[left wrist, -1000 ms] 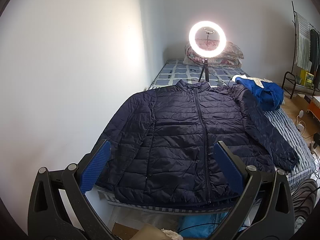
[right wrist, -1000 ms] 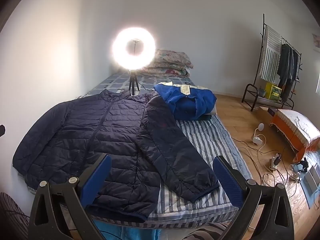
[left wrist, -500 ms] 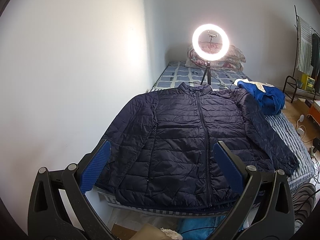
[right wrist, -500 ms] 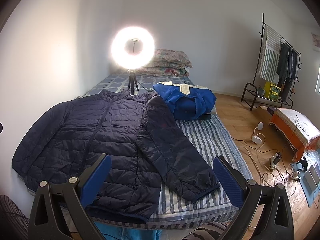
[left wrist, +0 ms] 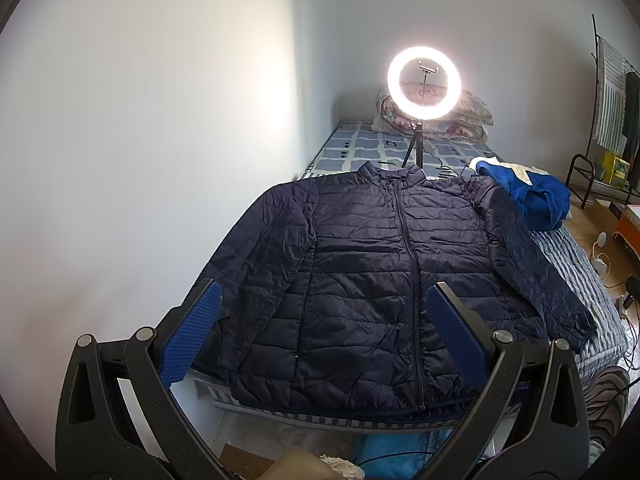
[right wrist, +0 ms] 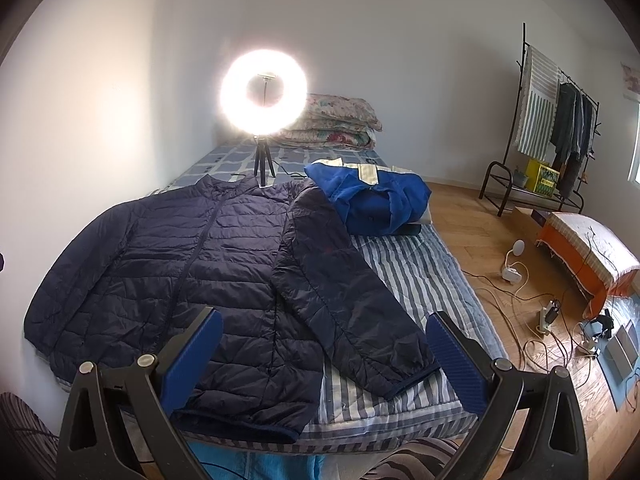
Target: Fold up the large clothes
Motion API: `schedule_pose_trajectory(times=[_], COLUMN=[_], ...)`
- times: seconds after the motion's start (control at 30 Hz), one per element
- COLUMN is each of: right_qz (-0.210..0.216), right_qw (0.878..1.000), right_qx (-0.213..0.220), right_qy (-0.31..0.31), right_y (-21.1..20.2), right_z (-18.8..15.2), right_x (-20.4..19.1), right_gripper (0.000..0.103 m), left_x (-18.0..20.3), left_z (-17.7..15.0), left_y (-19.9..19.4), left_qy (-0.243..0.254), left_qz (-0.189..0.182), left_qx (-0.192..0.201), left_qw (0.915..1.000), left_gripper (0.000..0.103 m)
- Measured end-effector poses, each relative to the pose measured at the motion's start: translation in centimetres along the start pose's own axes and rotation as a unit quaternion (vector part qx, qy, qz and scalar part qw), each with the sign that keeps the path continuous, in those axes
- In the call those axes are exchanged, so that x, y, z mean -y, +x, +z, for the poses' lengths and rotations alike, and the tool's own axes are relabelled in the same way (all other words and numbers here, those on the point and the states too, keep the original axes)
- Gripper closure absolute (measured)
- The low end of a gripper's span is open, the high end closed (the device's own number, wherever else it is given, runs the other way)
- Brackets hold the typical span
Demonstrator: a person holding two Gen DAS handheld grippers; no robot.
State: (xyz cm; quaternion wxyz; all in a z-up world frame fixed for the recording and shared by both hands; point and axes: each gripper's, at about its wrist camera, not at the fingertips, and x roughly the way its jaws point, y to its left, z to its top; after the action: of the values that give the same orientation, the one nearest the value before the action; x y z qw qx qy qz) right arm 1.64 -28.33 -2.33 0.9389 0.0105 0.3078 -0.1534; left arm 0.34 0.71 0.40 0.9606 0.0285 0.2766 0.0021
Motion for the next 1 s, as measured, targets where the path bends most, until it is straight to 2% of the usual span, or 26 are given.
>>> schedule_pose_trajectory(times=[1.0], right_qz=[0.001], right_qw=[1.000], right_qx=[0.001], right_qy=[0.000], right_y=[0.06], right_z=[0.48], right_x=[-0.73], right_gripper=[0.000], left_x=[-0.92], left_z=[-0.78], left_y=[0.36], left_qy=[-0.010], left_qz=[-0.003], left_qx=[-0.007], left_qw=[0.9999], left_gripper=[0.000])
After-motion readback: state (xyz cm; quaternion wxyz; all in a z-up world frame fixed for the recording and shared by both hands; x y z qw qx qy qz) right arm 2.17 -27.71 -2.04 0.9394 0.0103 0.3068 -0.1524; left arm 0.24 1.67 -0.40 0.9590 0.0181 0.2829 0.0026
